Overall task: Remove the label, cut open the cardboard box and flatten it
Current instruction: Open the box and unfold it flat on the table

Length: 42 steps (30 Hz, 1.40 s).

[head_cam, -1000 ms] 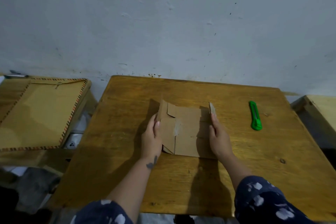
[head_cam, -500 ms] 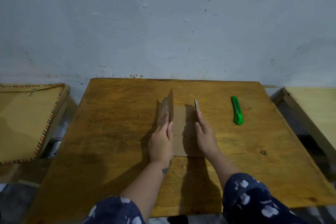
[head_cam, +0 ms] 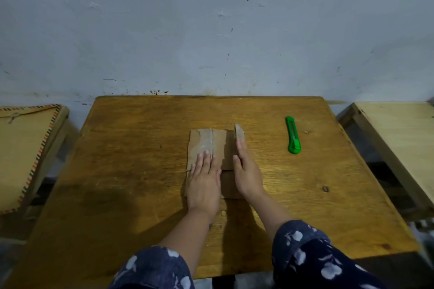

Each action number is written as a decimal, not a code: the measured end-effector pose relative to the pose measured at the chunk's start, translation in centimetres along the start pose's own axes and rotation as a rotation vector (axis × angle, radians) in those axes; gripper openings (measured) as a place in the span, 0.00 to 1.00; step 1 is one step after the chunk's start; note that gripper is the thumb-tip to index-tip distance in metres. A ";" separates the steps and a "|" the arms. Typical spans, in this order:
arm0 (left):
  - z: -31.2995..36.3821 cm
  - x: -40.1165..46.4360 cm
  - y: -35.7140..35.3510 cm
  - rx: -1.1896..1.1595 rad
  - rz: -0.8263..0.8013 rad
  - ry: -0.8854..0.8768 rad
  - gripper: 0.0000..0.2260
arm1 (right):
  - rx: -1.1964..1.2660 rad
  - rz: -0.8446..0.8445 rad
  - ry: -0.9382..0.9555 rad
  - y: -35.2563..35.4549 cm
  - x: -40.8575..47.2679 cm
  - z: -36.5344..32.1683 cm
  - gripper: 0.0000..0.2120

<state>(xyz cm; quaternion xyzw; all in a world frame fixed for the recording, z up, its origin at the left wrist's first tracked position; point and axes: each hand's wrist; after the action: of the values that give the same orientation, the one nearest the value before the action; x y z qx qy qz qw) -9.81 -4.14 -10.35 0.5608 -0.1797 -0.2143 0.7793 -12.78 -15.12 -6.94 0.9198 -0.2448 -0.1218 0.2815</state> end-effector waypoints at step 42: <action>-2.7 12.6 0.9 -0.032 -0.142 -0.064 0.24 | -0.743 -0.107 0.099 -2.4 10.0 0.4 0.28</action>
<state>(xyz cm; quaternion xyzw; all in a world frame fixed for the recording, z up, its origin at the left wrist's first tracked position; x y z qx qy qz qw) 2.36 -8.47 -9.81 0.5523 -0.1611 -0.2898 0.7649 -3.48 -18.77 -9.51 0.7711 -0.1217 -0.1723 0.6008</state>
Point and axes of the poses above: each hand's wrist, its own x-axis towards the middle knuckle, its own y-axis out of the back of the hand, z = x × y, and after that the axes turned 5 degrees about -y, right-handed
